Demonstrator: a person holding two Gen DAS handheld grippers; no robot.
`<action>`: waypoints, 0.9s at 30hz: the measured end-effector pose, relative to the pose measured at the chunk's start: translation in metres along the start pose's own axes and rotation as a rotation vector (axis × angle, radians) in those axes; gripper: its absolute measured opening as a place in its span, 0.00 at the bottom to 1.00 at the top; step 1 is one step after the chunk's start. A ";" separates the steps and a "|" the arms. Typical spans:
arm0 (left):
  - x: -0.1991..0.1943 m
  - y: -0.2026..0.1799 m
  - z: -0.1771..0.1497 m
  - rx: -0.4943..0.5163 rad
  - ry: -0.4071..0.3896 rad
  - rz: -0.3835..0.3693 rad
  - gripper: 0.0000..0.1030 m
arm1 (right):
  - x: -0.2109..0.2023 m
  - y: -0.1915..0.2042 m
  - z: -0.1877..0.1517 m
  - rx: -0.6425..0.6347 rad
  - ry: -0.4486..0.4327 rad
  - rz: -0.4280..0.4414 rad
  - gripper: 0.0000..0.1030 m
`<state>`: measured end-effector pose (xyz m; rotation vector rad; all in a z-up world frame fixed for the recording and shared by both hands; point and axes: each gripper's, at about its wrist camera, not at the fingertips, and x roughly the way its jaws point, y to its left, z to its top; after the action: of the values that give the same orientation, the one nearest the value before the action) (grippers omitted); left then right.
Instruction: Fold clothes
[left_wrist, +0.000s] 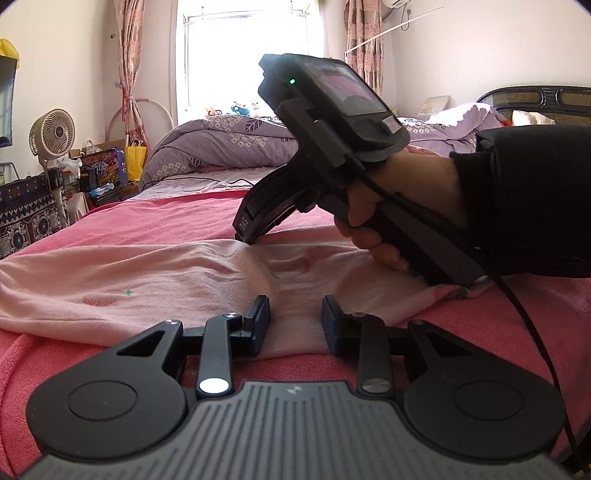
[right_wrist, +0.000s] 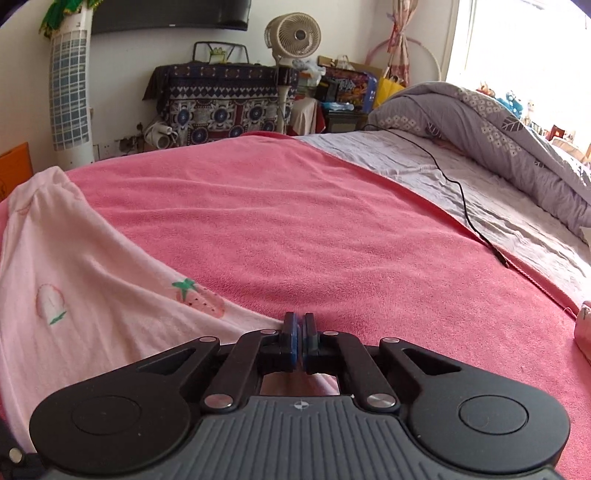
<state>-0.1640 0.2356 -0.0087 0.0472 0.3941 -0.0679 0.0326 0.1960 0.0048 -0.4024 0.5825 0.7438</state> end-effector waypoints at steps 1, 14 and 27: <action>-0.003 0.004 0.002 -0.016 0.000 -0.008 0.37 | 0.006 -0.001 0.002 0.008 0.002 -0.012 0.02; 0.000 0.080 0.019 -0.035 0.101 0.243 0.41 | -0.024 -0.006 0.038 0.041 -0.030 0.358 0.46; -0.019 0.076 -0.003 -0.061 0.030 0.236 0.40 | 0.010 0.095 0.056 -0.122 0.006 0.252 0.04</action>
<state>-0.1769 0.3130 -0.0021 0.0343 0.4175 0.1778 -0.0110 0.2949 0.0293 -0.4492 0.6017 1.0231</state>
